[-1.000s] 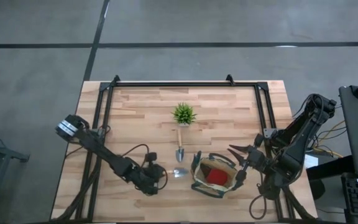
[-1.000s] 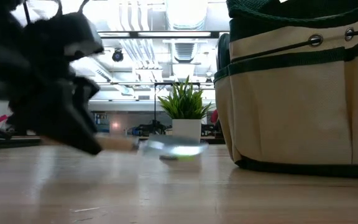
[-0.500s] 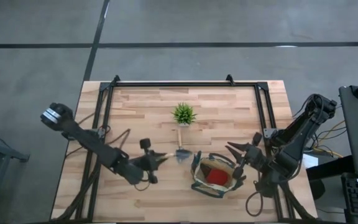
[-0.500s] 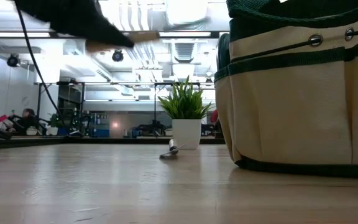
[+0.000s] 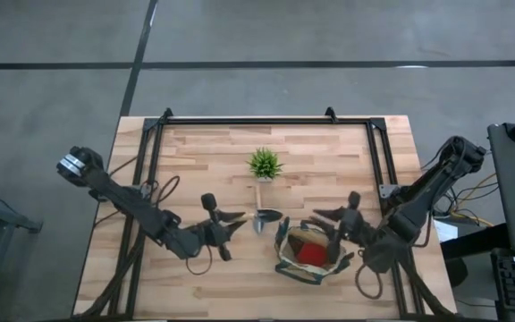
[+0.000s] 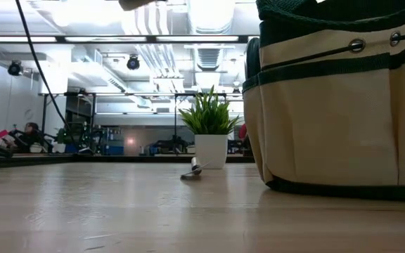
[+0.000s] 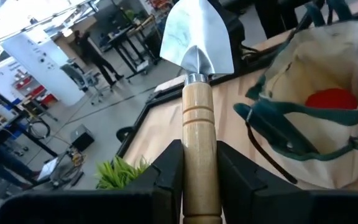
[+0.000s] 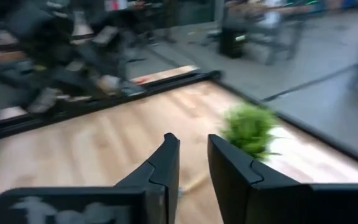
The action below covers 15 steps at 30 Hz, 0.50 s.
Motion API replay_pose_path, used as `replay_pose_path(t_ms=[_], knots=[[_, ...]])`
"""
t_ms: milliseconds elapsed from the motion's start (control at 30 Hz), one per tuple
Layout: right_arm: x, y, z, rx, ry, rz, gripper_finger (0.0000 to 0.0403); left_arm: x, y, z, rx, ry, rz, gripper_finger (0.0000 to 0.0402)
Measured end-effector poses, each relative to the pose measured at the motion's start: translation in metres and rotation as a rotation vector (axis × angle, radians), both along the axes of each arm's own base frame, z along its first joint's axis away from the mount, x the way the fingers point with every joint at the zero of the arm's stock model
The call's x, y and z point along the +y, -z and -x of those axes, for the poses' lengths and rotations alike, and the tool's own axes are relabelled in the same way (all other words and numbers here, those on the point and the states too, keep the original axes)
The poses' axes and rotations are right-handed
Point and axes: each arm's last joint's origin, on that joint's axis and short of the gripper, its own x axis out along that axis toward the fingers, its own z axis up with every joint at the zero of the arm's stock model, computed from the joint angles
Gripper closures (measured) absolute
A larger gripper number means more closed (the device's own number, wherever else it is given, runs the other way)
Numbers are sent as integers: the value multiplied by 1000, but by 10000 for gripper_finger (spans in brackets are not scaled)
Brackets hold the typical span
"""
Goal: Pick & Place Garden tools in Gardening bag
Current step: Put the brown trowel into the green gardening bag
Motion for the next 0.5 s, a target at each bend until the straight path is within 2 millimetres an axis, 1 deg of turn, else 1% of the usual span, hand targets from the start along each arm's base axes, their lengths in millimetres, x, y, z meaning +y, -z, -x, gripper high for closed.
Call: replay_pose_path(t_ms=[100, 200, 333, 500], knots=[[6, -1, -12, 4, -89, -3, 302, -3, 3, -5, -3, -9, -2, 328], [8, -1, -22, -12, -106, 11, 280, -7, 2, -10, -4, -10, -7, 328], [5, 0, -28, -12, -88, 27, 258, -13, 0, -15, -2, -1, -20, 327], [2, 1, -31, -19, -72, 8, 245, -19, 3, -24, 20, 3, -52, 327]])
